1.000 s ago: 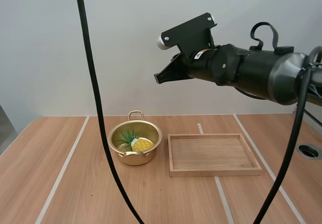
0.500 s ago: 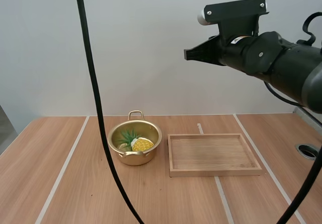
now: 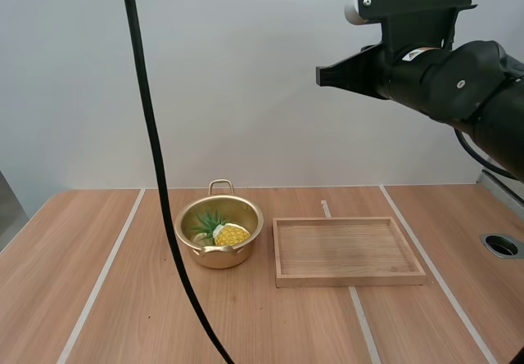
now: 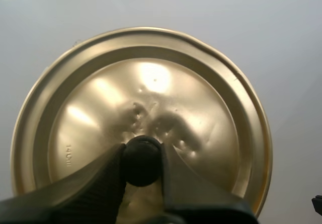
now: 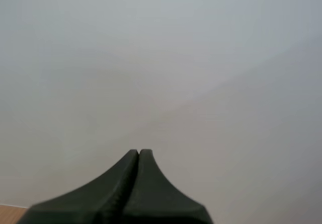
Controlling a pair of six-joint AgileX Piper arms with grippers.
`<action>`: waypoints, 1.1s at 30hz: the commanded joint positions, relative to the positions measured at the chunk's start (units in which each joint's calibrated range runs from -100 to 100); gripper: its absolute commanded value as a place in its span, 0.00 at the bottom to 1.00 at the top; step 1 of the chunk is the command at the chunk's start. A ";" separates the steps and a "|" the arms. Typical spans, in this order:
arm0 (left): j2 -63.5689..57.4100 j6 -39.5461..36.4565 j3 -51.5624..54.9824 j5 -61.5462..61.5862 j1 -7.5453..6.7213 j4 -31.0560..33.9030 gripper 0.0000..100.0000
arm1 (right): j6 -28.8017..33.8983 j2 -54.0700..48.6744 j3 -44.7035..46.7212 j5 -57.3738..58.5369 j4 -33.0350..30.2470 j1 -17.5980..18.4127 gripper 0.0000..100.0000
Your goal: Open the pot, put the pineapple inside, and close it
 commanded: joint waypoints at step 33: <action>-0.50 -0.54 -0.38 -1.88 -0.07 -0.97 0.00 | 1.84 -0.79 -0.26 5.04 -0.23 -1.95 0.00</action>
